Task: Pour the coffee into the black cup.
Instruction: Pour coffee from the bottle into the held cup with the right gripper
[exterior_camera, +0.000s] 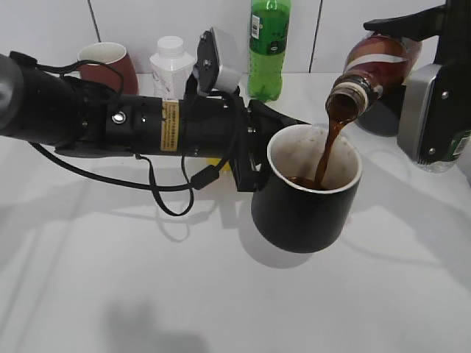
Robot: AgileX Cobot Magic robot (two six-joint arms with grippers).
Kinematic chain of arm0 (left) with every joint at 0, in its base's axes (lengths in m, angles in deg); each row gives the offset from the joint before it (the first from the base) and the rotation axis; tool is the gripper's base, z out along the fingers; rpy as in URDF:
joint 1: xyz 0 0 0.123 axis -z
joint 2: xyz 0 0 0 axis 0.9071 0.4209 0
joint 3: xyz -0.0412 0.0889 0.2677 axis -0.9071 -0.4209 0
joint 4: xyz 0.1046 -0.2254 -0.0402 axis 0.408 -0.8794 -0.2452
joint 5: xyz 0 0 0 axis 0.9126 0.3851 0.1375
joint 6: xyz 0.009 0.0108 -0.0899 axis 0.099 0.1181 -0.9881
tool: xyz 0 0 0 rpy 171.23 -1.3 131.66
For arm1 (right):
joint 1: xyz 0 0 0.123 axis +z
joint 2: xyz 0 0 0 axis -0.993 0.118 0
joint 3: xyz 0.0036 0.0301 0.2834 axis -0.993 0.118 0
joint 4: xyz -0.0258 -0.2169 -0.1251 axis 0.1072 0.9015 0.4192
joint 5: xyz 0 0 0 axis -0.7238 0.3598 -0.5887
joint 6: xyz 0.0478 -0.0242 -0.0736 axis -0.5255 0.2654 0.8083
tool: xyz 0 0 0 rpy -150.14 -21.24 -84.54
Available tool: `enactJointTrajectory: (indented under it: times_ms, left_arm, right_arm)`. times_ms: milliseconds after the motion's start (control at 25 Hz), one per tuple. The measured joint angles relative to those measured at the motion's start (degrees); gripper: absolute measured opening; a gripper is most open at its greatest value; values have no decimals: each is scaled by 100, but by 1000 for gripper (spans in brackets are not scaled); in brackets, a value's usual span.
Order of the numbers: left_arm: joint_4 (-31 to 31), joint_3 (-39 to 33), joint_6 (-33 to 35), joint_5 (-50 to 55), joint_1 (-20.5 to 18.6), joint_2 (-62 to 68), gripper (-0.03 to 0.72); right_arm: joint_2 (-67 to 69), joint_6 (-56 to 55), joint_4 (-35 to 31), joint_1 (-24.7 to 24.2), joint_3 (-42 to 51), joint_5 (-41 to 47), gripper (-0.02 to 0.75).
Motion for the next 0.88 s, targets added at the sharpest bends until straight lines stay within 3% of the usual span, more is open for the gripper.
enactJointTrajectory:
  times_ms: [520, 880]
  left_arm:
    - [17, 0, 0, -38, 0, 0, 38]
    - [11, 0, 0, -81, 0, 0, 38]
  right_arm:
    - [0, 300, -8, 0, 0, -45, 545]
    - [0, 621, -356, 0, -6, -259, 545]
